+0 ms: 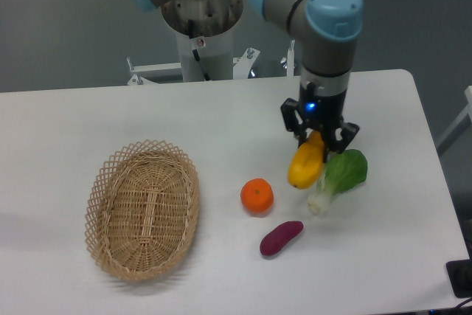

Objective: Pick up the mango from the basket
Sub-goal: 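Lift the mango out of the basket and carry it toward the bok choy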

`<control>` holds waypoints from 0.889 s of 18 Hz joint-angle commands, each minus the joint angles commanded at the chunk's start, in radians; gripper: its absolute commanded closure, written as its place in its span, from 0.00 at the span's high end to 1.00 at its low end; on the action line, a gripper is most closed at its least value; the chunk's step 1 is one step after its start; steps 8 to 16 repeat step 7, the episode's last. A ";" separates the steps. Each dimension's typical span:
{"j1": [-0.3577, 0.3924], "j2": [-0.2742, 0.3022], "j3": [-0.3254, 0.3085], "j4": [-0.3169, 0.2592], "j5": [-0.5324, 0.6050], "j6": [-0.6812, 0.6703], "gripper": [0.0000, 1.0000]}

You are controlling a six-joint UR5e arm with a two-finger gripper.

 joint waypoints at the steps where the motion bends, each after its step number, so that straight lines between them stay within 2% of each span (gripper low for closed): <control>1: 0.002 0.000 0.002 0.000 0.002 0.009 0.39; 16: 0.014 0.000 0.000 0.000 0.000 0.012 0.39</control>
